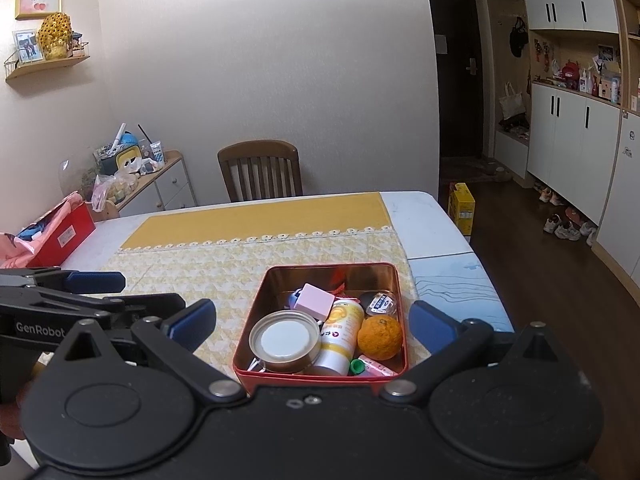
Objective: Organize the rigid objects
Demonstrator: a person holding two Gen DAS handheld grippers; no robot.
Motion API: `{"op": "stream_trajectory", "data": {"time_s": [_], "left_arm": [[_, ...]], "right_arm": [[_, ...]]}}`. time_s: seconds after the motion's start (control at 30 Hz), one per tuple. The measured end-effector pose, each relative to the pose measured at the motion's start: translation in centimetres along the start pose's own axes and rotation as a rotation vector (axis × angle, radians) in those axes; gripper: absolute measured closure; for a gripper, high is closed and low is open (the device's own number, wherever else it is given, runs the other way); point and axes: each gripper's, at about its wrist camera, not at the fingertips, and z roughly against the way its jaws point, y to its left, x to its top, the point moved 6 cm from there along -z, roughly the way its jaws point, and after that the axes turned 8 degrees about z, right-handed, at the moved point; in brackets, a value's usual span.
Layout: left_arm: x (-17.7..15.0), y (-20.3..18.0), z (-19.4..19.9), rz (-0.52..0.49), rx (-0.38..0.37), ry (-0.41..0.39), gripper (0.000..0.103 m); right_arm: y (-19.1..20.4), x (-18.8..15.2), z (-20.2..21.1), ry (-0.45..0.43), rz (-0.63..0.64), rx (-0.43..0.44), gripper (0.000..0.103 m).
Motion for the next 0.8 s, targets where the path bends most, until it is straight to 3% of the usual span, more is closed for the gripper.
{"op": "stream_trajectory", "data": {"time_s": [0.8], "left_arm": [[-0.33,0.13,0.3,0.03,0.012,0.016,0.002]], "right_arm": [[-0.17,-0.32,0.59,0.006,0.002,-0.019,0.0]]}}
